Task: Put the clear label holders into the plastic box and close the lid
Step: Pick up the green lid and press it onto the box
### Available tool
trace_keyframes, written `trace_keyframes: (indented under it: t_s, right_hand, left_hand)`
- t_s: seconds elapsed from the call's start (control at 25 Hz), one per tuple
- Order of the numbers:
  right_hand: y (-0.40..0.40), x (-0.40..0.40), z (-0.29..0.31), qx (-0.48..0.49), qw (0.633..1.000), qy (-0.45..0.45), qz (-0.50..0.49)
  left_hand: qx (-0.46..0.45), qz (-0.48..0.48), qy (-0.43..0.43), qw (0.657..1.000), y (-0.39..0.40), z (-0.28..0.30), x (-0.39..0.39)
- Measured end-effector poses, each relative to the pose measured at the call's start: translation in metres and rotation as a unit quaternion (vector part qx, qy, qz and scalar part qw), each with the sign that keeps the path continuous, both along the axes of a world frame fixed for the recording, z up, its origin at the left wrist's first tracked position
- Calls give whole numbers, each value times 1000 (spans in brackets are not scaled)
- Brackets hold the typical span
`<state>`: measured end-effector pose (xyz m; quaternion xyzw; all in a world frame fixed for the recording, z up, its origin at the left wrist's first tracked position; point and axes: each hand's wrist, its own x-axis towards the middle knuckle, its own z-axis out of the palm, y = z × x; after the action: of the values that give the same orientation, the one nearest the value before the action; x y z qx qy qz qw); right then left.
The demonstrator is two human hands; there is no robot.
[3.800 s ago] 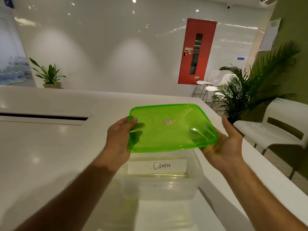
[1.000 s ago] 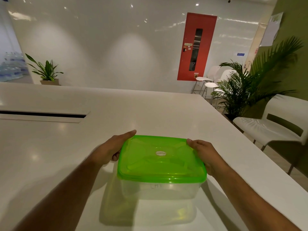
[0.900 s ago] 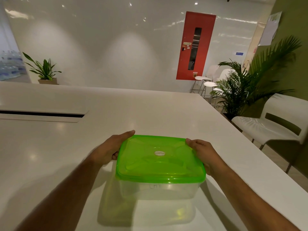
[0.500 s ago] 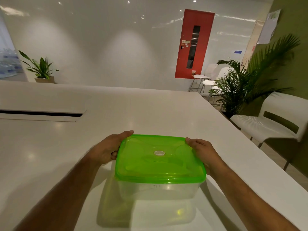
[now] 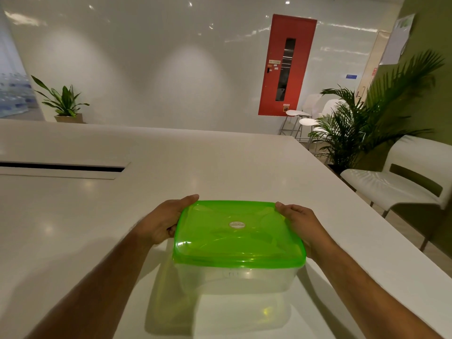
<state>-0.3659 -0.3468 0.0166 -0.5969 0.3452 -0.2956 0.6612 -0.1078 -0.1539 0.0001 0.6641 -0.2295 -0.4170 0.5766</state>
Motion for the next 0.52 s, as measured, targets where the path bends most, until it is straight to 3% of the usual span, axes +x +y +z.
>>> trace_keyframes:
  t_s: [0.2,0.52]
  right_hand:
    - [3,-4,-1,0,1000,8,-5]
    - [34,-47,9,-83,985,142,58]
  left_hand:
    - [-23,5,-14,1000,2,5,-6]
    - [-15,58,-18,998,3,10,-16]
